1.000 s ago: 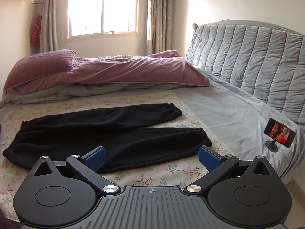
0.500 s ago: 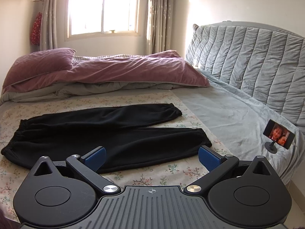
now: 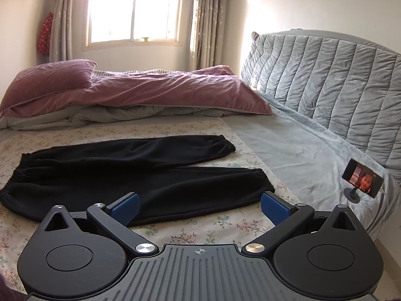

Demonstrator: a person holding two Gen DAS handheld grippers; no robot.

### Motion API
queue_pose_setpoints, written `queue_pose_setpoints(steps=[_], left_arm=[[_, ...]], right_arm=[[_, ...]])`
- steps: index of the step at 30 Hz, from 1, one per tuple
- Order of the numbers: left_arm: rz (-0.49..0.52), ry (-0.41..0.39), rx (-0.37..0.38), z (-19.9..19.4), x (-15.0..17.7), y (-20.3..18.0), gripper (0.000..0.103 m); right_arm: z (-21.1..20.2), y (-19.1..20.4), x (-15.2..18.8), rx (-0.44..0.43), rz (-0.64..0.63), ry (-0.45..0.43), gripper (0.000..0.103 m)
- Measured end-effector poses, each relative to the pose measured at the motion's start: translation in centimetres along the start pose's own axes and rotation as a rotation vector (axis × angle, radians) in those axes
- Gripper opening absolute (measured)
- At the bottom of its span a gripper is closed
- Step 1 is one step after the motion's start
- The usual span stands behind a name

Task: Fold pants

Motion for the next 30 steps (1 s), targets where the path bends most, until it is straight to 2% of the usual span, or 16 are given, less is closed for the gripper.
queue_pose_setpoints(steps=[4,5,7,9,13,17,20,24,27,30], left_arm=[[-0.025,0.032,-0.001,2.2,-0.3,0.5,0.103],[-0.059,0.019,0.023,2.8,-0.6,0.6,0.103],[-0.081,0.045,0.039,4.2,-0.8,1.2,0.103],[-0.103,0.056,0.022,5.7,-1.0,2.5,0.103],[-0.185,0.101,-0.015,9.2,-1.4,6.0,0.103],[-0.254,0.246,-0.089,14.0,-0.8,10.2,0.103],[-0.314,0.297,-0.128,16.2,-0.7,12.9,0.103],[-0.417,0.302,-0.154,18.9,-1.4,16.0,0.103],[-0.475,0.294,-0.171,20.7,-1.3,17.8,0.103],[-0.544,0.292,-0.151,22.8,-1.0,19.1,0.102]], right_arm=[[0.3,0.0,-0.3,-0.024,0.011,-0.026,0.103],[0.7,0.2,-0.4,-0.031,-0.001,-0.035,0.103],[2.4,0.8,0.3,-0.07,0.022,-0.066,0.103],[5.0,1.8,1.2,-0.09,0.0,-0.069,0.103],[10.2,3.7,2.3,-0.066,-0.084,0.042,0.103],[14.0,5.1,2.6,-0.074,-0.088,0.112,0.103],[16.8,5.9,2.2,-0.077,-0.119,0.14,0.103],[21.9,6.6,0.7,-0.098,-0.174,0.188,0.103],[26.9,6.3,1.0,-0.146,-0.14,0.325,0.103],[30.1,5.8,3.2,-0.165,-0.063,0.429,0.103]])
Point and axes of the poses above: each gripper's, at about its wrist camera, not at the fingertips, and z roughly the way its jaws point, y to its left, x to its underside, the point moved 4 cm from there along z, roughly the way its jaws point, and after that the axes turned 2 degrees about -x, right-handed, at the moved point
